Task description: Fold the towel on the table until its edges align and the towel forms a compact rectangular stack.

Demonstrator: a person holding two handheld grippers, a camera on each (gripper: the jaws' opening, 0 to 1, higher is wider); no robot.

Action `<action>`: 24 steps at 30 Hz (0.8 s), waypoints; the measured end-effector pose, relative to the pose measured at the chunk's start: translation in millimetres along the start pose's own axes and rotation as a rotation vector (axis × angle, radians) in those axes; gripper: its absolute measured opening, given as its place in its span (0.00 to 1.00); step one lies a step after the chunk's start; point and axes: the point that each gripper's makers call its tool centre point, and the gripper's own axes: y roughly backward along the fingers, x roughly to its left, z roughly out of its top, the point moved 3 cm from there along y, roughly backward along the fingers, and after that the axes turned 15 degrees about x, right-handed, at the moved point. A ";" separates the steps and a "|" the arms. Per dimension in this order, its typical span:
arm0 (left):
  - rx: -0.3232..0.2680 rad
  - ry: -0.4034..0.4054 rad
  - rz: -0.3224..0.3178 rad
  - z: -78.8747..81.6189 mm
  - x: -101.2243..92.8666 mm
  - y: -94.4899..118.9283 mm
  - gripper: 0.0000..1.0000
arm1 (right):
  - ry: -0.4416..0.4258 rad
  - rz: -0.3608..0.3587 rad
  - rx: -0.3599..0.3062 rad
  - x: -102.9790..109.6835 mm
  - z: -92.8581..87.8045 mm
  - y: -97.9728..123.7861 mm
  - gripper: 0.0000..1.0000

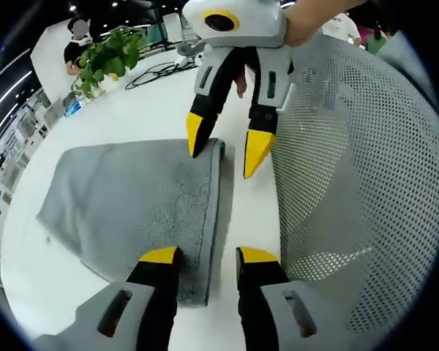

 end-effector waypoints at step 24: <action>0.085 -0.125 0.044 6.6 14.9 -7.1 0.08 | 0.224 -0.132 0.143 -12.8 10.5 5.6 0.07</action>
